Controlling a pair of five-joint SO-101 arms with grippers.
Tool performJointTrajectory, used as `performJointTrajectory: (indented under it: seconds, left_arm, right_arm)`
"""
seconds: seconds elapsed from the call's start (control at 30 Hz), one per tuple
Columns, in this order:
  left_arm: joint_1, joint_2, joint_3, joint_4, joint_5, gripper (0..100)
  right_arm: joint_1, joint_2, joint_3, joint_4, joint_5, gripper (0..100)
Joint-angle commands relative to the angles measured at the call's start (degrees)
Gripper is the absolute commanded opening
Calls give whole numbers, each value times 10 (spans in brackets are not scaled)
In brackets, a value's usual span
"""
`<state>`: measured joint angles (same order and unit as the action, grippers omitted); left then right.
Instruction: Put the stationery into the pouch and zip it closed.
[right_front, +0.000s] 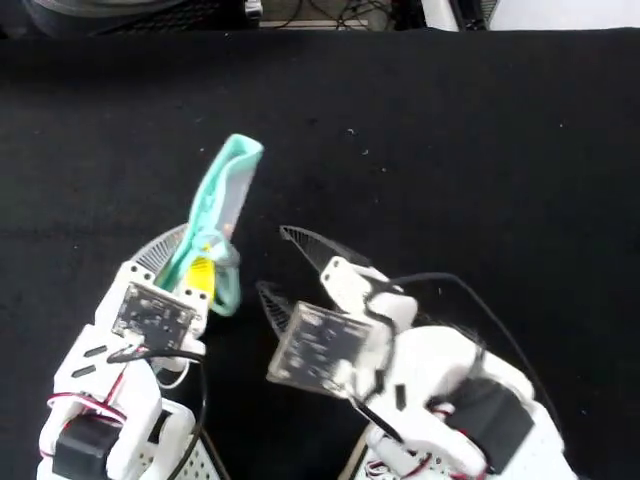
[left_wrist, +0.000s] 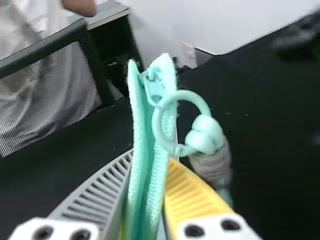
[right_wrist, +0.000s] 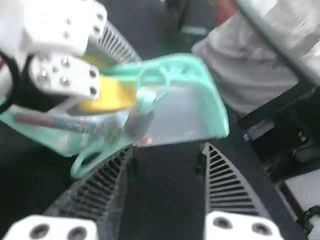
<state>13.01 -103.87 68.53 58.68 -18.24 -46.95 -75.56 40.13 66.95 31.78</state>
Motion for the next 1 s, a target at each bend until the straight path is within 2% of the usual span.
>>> performJointTrajectory:
  seconds: [0.0,0.13,0.3,0.5,0.97]
  left_arm:
    - [12,4,10,18,-9,31]
    - [13,4,10,18,-9,33]
    - [13,4,12,18,-9,33]
    - [13,4,13,18,-9,33]
    - [13,4,12,18,-8,33]
  right_arm:
    - [4,-26,-15,-25,-33,180]
    - [-15,-3,4,-72,-89,181]
    - [-55,45,6,-132,-123,181]
    - [-57,90,2,-158,-127,181]
    - [-40,95,51,-226,-125,174]
